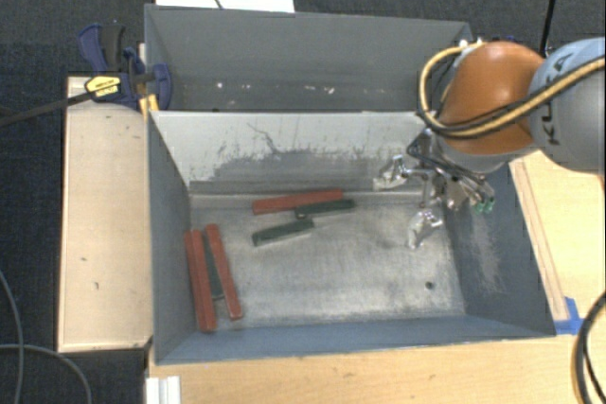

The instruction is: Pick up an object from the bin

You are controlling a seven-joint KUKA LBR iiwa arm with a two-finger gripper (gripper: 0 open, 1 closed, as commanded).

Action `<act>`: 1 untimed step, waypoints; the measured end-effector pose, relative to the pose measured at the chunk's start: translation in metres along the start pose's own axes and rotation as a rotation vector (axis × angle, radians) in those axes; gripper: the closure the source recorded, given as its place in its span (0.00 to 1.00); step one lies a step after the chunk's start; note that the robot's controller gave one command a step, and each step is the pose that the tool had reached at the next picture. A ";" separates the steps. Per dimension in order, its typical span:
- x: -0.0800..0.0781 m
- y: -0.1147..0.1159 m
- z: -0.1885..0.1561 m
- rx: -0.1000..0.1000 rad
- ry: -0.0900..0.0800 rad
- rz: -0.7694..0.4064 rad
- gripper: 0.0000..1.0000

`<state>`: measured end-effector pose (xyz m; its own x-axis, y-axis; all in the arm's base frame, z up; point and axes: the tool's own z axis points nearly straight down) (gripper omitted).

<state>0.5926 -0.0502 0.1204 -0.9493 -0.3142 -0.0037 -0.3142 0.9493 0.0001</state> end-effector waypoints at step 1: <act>0.000 0.000 0.000 0.000 0.000 0.000 0.00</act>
Offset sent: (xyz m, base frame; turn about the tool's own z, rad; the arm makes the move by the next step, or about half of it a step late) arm -0.0069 0.0619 -0.0230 -0.0888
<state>0.5926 -0.0505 0.1204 -0.9492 -0.3145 -0.0036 -0.3145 0.9493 -0.0002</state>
